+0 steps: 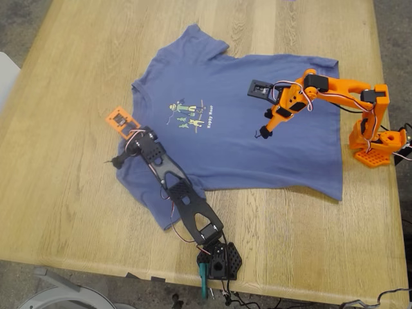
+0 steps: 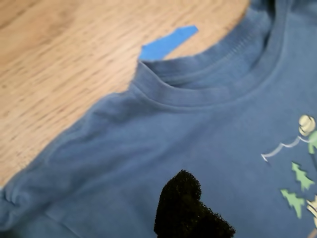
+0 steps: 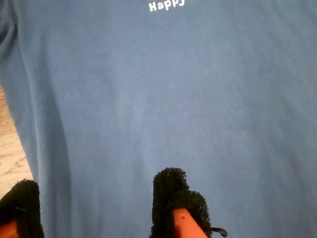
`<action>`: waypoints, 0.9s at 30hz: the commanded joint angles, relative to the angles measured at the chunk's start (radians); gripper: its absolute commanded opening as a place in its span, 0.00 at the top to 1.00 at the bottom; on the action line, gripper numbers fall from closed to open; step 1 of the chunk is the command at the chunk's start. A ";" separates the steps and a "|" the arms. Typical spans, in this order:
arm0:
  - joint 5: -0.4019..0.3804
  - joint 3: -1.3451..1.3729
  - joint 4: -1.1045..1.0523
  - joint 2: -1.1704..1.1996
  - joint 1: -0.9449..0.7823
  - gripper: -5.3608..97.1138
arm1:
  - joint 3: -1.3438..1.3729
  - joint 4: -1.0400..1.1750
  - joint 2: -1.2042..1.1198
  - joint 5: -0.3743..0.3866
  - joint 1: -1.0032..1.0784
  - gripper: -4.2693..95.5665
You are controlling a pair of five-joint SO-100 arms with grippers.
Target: Fold a T-shirt
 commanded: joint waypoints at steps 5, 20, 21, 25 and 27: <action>0.011 -0.074 -0.255 -0.066 0.020 0.35 | -0.051 -0.066 -0.018 0.008 -0.038 0.63; 0.054 -0.071 -0.580 -0.235 0.009 0.36 | 0.075 -0.222 -0.032 0.018 -0.084 0.64; 0.055 -0.071 -0.594 -0.239 0.006 0.36 | 0.080 -0.224 -0.032 0.021 -0.087 0.64; 0.064 -0.066 -0.641 -0.272 0.005 0.36 | 0.089 -0.229 -0.032 0.023 -0.092 0.64; 0.071 -0.066 -0.641 -0.287 0.002 0.35 | 0.091 -0.227 -0.032 0.023 -0.092 0.64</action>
